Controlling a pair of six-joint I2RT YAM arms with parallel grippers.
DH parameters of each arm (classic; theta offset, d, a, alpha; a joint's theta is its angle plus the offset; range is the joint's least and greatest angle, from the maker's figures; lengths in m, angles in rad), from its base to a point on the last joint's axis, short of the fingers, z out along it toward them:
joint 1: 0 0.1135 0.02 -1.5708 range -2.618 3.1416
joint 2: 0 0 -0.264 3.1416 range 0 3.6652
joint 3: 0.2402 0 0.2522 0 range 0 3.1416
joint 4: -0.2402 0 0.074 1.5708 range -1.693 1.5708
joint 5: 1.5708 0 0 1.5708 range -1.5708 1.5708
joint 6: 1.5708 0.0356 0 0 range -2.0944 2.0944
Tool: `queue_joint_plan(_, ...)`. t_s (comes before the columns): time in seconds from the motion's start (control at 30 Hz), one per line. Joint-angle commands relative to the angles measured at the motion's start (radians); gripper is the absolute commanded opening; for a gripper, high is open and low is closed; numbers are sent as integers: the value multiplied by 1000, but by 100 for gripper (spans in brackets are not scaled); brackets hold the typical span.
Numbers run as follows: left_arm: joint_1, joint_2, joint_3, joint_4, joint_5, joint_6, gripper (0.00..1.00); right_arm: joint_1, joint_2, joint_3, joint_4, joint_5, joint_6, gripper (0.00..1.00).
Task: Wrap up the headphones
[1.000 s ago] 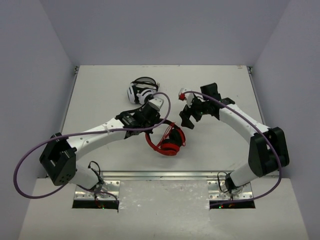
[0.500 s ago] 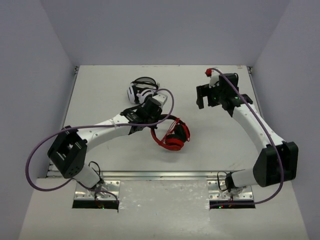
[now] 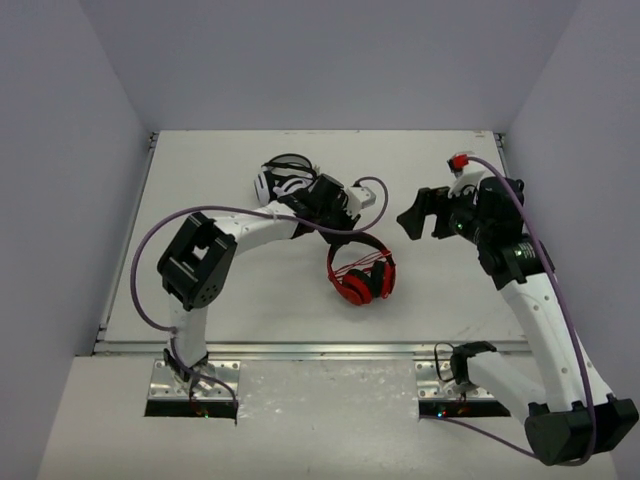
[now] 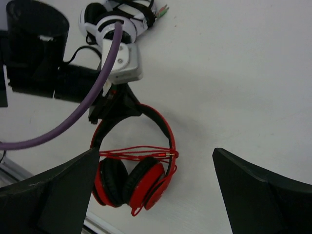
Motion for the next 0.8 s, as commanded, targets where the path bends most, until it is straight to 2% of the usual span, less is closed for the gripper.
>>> queue_joint_plan(0.0,33,53,108,-28,270,71,0,5,-44,-58,-23,-99,36,99)
queue_joint_plan(0.27,30,176,217,-44,347,86,8,3,-125,-136,-3,-150,50,99)
queue_joint_plan(0.53,14,269,312,-110,305,115,14,3,-222,-193,6,-158,79,99)
queue_joint_plan(0.57,14,273,315,-114,289,112,21,3,-227,-195,2,-155,79,99)
queue_joint_plan(0.7,12,273,325,-121,232,94,31,3,-241,-213,6,-144,82,99)
queue_joint_plan(0.77,12,256,320,-102,187,83,45,3,-242,-216,5,-145,82,99)
